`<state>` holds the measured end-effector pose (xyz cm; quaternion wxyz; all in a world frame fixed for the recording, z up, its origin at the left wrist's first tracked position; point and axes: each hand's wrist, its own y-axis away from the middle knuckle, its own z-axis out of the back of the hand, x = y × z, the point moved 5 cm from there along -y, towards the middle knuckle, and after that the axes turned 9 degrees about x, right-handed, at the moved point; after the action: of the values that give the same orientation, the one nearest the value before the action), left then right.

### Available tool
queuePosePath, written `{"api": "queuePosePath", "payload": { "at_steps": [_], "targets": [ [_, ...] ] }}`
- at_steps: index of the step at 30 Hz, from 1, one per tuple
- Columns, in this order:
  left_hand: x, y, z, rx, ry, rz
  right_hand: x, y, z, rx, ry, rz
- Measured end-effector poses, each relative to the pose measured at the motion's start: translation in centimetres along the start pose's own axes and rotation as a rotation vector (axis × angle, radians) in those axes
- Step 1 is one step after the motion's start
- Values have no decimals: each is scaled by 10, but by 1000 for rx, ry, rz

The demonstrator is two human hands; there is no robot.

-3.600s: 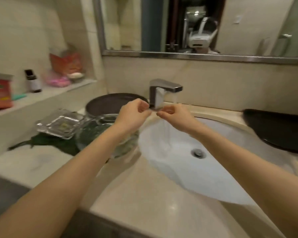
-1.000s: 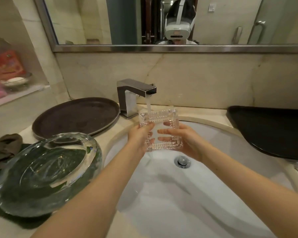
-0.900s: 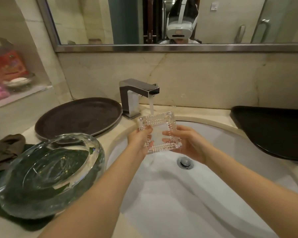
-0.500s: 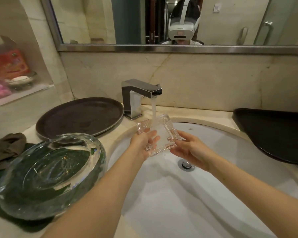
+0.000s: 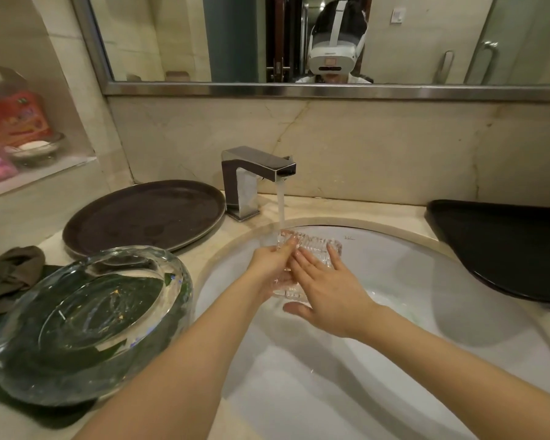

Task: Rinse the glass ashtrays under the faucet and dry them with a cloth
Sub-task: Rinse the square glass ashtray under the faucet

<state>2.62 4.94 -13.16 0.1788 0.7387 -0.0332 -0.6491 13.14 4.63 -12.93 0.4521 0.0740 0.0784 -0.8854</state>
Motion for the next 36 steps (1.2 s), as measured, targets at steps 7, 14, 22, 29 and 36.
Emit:
{"api": "queuePosePath", "payload": {
  "at_steps": [7,14,22,29,36],
  "targets": [
    [1,2,5,-70,89,73,13,2,14,-106,-357,94],
    [-3,2,8,-38,207,60,-15,5,27,-222,-508,-63],
    [-5,-3,7,18,154,15,-38,2,29,-140,-1588,-157],
    [-1,-3,6,-45,246,70,-47,0,12,-114,-2074,-234],
    [0,5,7,-34,524,170,-52,5,-11,50,-1972,-375]
  ]
}}
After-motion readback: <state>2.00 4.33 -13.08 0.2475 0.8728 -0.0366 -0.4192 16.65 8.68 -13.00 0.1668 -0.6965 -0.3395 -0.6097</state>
